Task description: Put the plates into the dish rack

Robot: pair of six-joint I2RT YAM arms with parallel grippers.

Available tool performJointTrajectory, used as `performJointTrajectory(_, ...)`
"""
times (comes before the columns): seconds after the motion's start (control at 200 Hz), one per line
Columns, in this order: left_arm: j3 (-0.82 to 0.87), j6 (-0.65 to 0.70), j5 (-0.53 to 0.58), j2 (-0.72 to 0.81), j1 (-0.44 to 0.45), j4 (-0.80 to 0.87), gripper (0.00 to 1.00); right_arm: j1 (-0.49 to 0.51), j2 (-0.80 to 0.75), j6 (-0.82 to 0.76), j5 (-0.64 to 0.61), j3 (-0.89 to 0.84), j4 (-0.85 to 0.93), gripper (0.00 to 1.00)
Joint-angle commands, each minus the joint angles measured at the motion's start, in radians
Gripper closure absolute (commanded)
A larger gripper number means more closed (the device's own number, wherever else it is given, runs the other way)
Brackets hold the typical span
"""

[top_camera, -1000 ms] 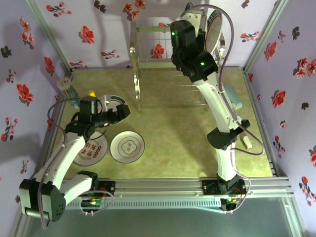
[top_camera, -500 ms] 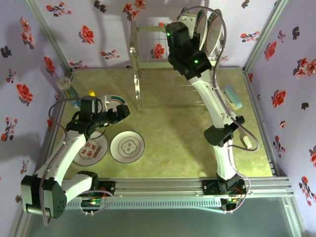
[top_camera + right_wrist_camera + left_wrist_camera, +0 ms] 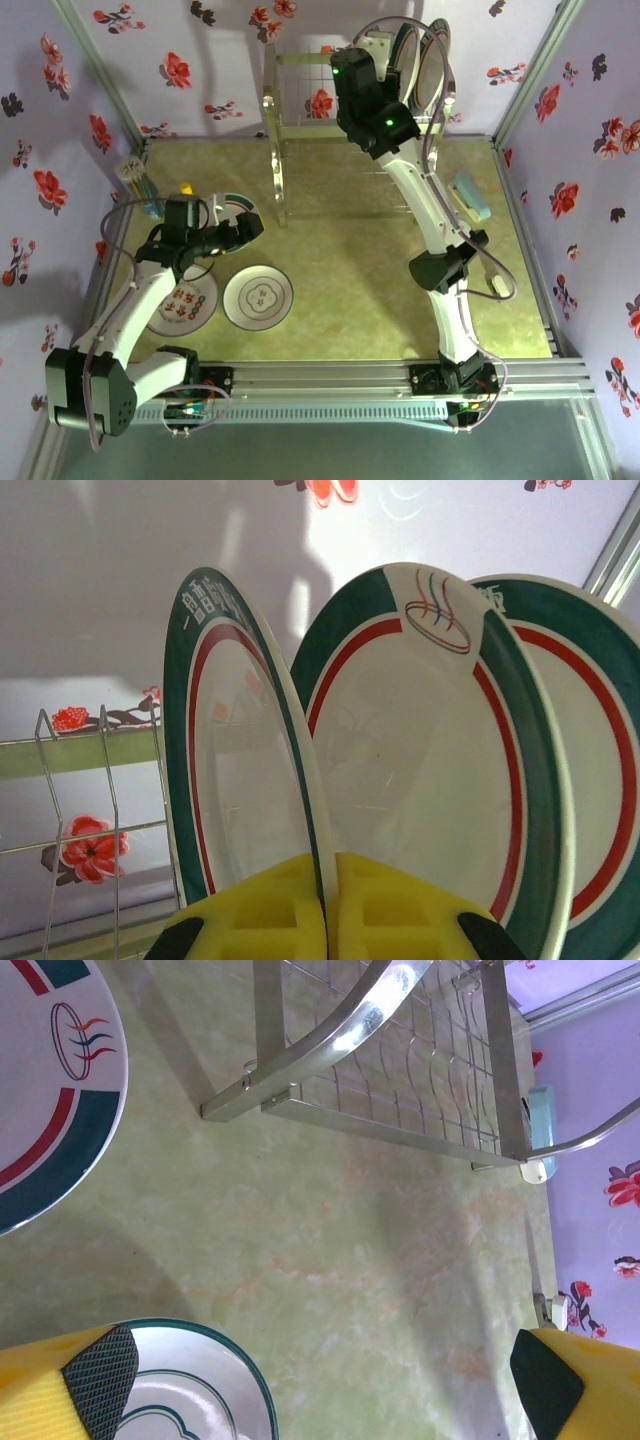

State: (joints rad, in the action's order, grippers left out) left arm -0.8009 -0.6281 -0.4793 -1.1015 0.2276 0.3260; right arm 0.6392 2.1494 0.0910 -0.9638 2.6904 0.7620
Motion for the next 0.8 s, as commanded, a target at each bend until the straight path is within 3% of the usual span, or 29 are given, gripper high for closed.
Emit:
performJointTrajectory(0.0,-0.011,0.031,-0.010,-0.006,-0.012,-0.003,0.00,-0.013,0.008,0.030,-0.019,0.040,-0.033,1.00)
performJointTrajectory(0.795,-0.001,0.038,-0.025,-0.027,-0.027,-0.017,0.00,-0.020,0.051,0.080,0.022,0.037,-0.003,1.00)
